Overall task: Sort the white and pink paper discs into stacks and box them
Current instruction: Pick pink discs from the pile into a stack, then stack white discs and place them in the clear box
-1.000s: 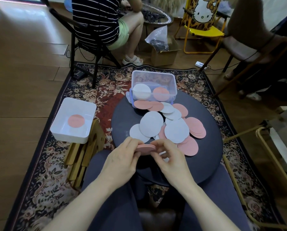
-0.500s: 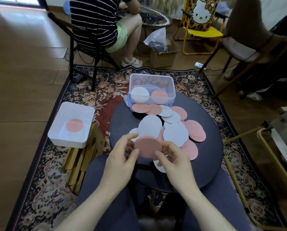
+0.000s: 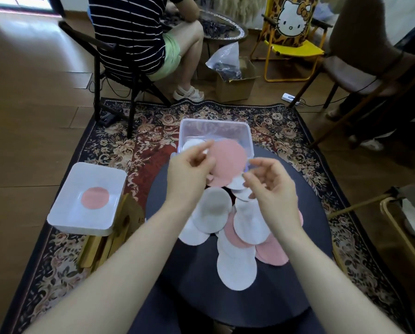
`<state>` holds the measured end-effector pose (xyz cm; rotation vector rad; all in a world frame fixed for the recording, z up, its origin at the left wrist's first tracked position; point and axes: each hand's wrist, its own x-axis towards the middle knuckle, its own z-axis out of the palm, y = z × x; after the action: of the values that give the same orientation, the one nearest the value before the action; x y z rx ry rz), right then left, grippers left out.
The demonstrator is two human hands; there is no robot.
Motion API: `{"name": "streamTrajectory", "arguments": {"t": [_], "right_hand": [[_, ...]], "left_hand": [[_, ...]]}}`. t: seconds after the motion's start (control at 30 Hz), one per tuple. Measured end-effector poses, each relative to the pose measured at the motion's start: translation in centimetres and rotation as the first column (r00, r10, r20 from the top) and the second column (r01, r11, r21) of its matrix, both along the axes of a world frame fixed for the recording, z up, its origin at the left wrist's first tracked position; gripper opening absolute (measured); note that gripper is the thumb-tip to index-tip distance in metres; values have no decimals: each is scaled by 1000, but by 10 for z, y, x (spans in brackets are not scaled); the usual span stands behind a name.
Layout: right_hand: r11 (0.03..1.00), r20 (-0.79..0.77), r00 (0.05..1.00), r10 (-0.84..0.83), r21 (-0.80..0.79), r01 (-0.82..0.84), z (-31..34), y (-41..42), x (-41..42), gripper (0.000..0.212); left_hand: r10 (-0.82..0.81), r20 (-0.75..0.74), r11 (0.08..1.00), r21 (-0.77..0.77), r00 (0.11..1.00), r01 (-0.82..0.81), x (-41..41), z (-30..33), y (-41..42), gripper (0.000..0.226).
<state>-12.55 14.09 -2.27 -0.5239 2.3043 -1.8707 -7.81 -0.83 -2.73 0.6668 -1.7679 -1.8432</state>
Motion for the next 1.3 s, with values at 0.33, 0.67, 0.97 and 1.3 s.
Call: {"name": "streamTrajectory", "arguments": {"t": [0.33,0.67,0.97,1.3], "right_hand": [[947,-36,997,71,315,-56,-15,-9,-76,37],[914,-97,993,74,404,-29,-38,-10,-81,45],[893,-99,990,97,448,-43,-39,-6,-82,47],[924,-234,969,85,382,11,-22,24,-50,34]], "left_hand": [[7,195,941,-333,981,60,-93,-13,-36,34],[116,563,394,-782,818,483,-99,-27,-35,40],[-59,666,428,-656,744,621,-94,-24,-44,42],[-114,119,526,-835,986,161,-13,-10,-29,33]]}}
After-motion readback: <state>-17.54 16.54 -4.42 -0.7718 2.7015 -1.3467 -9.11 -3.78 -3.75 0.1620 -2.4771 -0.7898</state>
